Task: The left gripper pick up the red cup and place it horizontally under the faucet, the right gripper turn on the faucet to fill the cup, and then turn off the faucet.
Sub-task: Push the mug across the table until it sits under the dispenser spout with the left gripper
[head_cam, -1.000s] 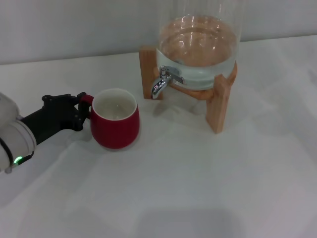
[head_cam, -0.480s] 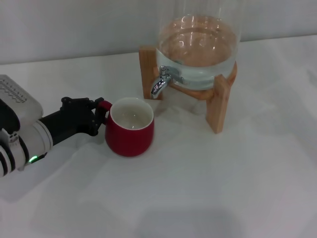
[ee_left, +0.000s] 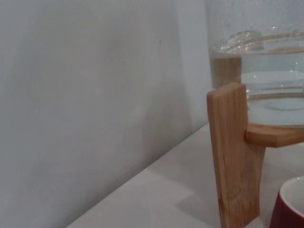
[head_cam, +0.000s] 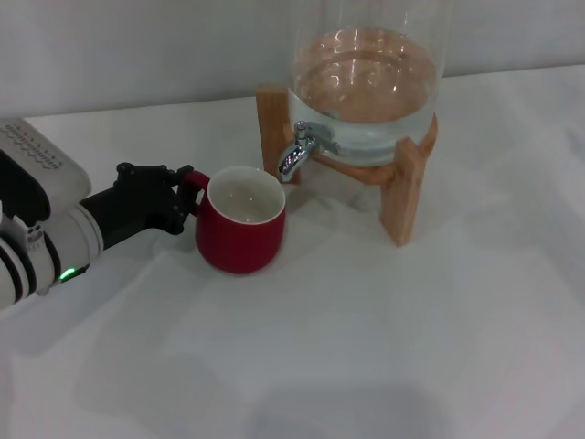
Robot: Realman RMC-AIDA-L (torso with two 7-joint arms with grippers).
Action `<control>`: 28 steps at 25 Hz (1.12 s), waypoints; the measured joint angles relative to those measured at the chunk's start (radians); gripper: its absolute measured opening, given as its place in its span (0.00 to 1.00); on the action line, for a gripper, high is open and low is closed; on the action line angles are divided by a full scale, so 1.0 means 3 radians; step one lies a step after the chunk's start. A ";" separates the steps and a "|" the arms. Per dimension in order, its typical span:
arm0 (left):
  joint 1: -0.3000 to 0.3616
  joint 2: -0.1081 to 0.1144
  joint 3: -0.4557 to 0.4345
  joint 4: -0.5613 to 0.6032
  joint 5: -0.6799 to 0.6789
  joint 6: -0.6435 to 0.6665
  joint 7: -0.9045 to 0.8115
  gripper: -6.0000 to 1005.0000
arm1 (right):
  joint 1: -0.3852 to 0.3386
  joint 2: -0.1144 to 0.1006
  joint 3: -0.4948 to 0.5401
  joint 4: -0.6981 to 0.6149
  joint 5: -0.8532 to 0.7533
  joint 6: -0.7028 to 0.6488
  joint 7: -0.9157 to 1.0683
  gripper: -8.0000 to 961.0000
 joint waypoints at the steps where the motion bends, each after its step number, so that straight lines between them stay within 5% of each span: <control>1: -0.0006 0.0000 0.0000 -0.0001 0.0000 0.0000 0.0000 0.13 | -0.0002 0.0000 0.0000 0.0000 0.0000 0.0000 0.0000 0.76; 28: -0.0148 -0.0021 0.0394 -0.0039 -0.0293 0.0085 0.0006 0.13 | 0.0010 0.0007 0.0000 -0.0030 0.0000 0.0001 -0.0030 0.76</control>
